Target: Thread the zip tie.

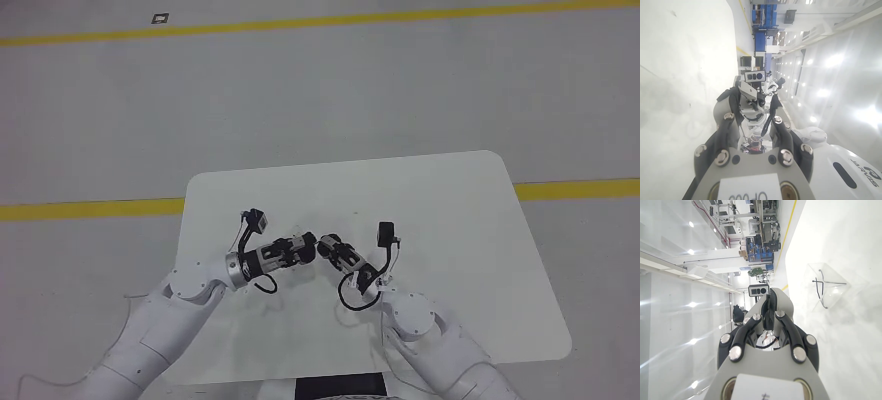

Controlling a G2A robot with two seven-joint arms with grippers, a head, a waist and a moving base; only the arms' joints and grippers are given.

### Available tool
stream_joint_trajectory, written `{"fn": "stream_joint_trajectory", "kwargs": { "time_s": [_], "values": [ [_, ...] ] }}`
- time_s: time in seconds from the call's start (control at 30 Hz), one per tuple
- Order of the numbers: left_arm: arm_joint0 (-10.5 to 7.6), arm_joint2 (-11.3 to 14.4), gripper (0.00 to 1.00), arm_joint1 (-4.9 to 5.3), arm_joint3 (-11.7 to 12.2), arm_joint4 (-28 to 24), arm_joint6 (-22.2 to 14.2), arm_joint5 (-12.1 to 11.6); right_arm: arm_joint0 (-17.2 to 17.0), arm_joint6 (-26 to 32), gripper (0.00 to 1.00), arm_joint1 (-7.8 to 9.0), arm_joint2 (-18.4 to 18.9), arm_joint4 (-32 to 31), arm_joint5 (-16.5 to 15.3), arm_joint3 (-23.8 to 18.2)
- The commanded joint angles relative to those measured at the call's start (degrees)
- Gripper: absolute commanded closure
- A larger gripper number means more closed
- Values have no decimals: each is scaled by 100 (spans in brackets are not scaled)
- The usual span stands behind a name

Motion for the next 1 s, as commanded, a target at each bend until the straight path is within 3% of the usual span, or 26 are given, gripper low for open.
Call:
{"fn": "stream_joint_trajectory", "kwargs": {
  "time_s": [0.0, 0.5, 0.53, 0.97],
  "values": [
    [12, -23, 67, 1, -7, 12, -10, 0, -7, 25, 100, -3, 11, 2, 12, -24],
    [27, -76, 77, -22, 33, 21, -83, 0, -33, 82, 100, -42, 20, -52, -18, -72],
    [26, -77, 82, -24, 32, 22, -83, 0, -43, 79, 100, -44, 24, -48, -36, -83],
    [36, -102, 96, -46, 42, 68, -45, 0, -100, 210, 100, -59, 59, -89, -220, -155]
  ]
}}
